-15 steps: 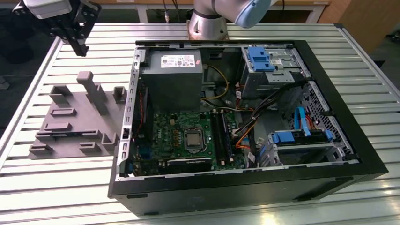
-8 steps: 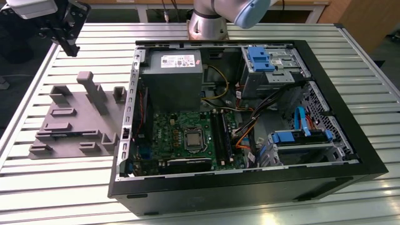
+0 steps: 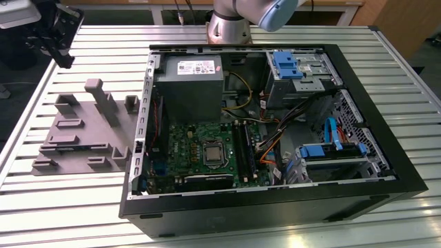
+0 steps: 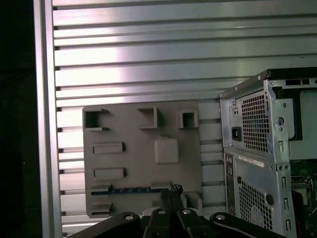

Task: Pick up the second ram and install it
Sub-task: 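Reach for the second ram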

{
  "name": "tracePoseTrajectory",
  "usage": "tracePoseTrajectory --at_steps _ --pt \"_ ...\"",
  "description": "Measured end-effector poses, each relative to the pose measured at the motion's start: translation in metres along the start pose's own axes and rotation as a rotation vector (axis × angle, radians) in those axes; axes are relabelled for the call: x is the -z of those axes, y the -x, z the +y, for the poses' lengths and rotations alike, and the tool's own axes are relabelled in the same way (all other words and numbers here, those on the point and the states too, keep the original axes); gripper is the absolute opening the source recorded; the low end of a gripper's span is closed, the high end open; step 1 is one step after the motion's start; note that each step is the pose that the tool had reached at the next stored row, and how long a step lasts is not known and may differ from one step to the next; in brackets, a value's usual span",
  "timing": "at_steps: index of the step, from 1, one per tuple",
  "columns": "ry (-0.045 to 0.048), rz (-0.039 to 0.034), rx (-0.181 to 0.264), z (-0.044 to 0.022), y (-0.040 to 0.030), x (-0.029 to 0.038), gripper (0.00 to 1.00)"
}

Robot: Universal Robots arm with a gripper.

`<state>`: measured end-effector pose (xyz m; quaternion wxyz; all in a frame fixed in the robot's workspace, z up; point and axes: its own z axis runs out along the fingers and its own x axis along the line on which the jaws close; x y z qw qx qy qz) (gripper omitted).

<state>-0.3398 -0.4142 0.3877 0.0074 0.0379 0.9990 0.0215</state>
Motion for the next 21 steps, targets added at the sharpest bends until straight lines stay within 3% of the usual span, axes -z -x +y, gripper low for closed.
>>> tracePoseTrajectory --at_steps 7,11,18,21 --pt "-0.0001 0.0001 0.001 -0.0061 -0.0116 -0.0005 0.11" --pt "0.0000 0.0001 0.002 -0.0083 -0.0221 -0.0007 0.11" --pt "0.0001 0.0002 0.004 -0.0179 -0.0361 -0.0019 0.11" --pt "0.0000 0.0003 0.005 -0.0181 -0.0371 -0.0018 0.11"
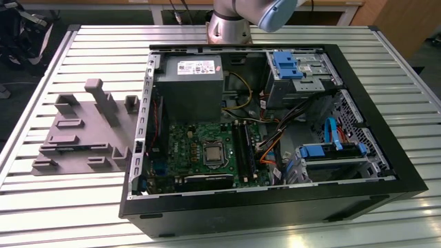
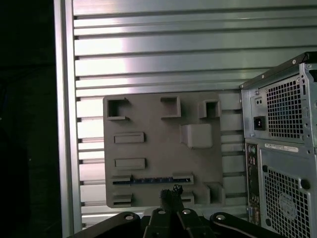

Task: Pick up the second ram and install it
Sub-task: 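Reach for the second ram, then pick up the second ram and move it above second insertion slot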

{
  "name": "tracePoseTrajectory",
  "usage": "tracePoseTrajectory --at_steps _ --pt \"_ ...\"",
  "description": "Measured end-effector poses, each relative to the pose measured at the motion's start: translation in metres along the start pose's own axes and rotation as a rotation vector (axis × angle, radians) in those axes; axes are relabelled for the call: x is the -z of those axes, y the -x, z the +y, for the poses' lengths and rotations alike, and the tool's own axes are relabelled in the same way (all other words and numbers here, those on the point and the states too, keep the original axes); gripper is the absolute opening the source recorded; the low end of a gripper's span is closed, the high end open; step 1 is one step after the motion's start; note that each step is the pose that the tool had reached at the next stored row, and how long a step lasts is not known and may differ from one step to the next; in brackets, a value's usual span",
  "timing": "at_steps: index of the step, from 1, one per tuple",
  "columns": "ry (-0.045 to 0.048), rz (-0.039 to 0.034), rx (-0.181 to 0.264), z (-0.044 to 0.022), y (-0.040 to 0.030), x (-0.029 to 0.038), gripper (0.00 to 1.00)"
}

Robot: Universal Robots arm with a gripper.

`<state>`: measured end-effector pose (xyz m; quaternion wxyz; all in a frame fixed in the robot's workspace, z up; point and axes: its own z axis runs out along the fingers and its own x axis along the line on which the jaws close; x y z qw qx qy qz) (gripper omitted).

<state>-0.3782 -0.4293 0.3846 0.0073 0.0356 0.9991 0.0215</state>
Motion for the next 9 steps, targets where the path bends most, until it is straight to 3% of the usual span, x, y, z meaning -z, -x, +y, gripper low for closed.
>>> tracePoseTrajectory --at_steps 9 --pt "0.0000 0.0001 0.001 -0.0001 -0.0012 0.0000 0.11"
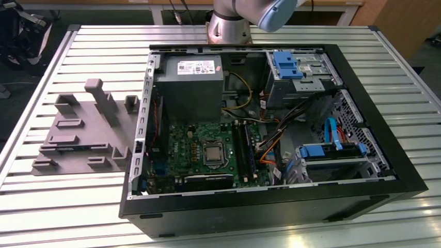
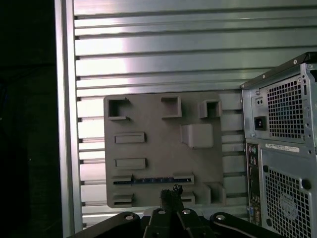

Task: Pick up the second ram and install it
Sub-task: 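Pick up the second ram and move it above second insertion slot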

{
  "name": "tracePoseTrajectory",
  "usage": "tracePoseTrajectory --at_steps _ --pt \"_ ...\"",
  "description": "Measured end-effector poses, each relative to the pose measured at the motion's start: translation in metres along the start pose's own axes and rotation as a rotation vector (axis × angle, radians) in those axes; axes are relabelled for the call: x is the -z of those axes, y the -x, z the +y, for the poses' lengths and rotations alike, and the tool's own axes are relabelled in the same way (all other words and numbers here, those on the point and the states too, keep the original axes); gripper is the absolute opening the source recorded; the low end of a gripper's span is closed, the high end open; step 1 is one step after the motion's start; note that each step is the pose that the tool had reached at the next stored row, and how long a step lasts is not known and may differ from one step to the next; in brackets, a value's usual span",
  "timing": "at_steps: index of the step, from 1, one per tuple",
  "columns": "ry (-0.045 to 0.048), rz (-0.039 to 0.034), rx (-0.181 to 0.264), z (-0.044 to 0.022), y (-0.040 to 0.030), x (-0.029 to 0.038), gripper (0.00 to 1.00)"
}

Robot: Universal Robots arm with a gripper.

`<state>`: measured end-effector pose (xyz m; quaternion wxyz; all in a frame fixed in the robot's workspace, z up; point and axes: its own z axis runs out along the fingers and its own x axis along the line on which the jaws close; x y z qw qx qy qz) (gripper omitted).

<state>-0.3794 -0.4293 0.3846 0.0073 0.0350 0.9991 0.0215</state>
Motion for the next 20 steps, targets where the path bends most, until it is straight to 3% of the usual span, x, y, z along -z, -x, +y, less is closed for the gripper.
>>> tracePoseTrajectory --at_steps 8,16,20 --pt "0.0002 0.0008 0.017 0.0000 -0.0001 0.0000 0.11" --pt "0.0015 0.0055 0.124 0.0000 -0.0002 -0.0001 0.11" --pt "0.0016 0.0056 0.128 0.0000 -0.0002 -0.0001 0.11"
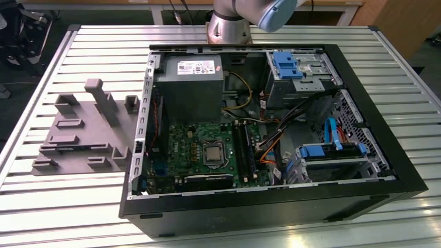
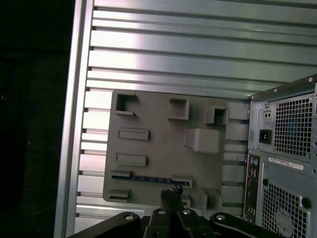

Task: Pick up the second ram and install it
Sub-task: 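Pick up the second ram and move it above second insertion slot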

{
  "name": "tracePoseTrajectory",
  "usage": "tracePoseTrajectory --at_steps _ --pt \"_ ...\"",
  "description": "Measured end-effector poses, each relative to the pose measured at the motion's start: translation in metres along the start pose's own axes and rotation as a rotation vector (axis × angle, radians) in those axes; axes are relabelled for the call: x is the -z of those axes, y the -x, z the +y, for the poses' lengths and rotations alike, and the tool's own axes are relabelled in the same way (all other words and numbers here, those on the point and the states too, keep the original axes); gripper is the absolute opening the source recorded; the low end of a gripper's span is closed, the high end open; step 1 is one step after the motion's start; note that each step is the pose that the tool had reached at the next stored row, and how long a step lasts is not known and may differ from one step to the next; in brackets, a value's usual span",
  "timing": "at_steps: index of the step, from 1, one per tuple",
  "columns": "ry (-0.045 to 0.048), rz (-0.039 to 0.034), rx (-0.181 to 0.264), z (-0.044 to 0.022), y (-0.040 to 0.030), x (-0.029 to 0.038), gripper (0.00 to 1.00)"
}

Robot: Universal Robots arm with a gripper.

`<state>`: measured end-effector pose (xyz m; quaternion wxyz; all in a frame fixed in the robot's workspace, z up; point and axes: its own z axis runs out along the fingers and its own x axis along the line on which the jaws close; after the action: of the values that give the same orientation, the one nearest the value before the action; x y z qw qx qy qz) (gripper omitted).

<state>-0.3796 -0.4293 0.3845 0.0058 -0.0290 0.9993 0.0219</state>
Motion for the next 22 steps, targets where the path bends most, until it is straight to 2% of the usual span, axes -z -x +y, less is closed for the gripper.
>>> tracePoseTrajectory --at_steps 11,19,20,22 --pt "0.0002 0.0004 0.010 0.0000 0.0000 0.0000 0.11" --pt "0.0006 0.0020 0.045 -0.0001 0.0000 0.0000 0.11" --pt "0.0014 0.0048 0.110 -0.0004 -0.0002 -0.0002 0.11" --pt "0.0018 0.0060 0.137 -0.0004 -0.0003 -0.0003 0.11"
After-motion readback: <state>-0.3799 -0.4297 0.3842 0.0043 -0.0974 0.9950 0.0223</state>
